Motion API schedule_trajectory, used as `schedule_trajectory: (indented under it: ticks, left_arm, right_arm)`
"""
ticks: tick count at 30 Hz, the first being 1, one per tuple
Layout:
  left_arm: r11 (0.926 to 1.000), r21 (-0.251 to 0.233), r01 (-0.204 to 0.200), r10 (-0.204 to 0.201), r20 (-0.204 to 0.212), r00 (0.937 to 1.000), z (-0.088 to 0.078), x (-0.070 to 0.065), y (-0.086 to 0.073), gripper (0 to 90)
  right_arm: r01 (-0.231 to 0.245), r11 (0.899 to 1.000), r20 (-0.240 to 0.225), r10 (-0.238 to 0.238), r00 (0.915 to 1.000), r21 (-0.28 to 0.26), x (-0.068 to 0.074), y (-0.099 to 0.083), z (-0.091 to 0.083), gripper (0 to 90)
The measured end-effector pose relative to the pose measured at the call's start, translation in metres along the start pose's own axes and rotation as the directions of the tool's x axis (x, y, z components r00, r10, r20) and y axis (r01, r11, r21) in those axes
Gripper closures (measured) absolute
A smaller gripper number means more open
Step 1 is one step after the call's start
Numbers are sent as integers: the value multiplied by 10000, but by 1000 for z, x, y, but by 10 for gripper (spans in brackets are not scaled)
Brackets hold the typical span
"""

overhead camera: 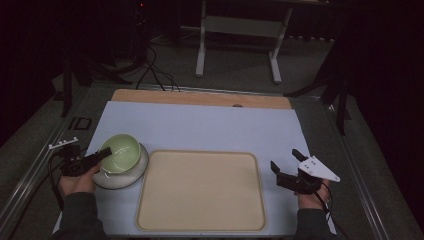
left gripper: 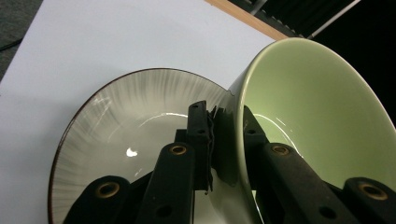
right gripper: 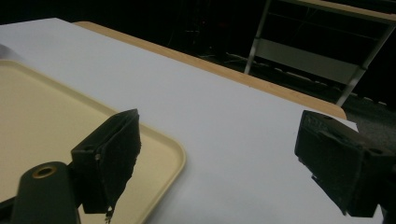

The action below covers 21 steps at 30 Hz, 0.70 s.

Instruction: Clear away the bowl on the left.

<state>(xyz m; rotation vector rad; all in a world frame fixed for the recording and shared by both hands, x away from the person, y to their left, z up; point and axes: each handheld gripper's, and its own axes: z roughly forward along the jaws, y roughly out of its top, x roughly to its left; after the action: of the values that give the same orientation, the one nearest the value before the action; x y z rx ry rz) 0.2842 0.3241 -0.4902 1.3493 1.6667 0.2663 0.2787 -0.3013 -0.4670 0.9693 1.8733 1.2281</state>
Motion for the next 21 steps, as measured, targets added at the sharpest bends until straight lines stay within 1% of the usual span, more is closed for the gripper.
schedule_trajectory:
  ticks: [17,21]
  left_arm:
    - [9997,120,-215,212,302,9993,4,-12,-2,806]
    - [9997,134,-220,214,442,9988,5,-15,-2,806]
  right_arm:
    - [12,10000,-8,-12,10000,-3,0,0,0,138]
    - [3,10000,-2,-3,10000,-6,0,0,0,138]
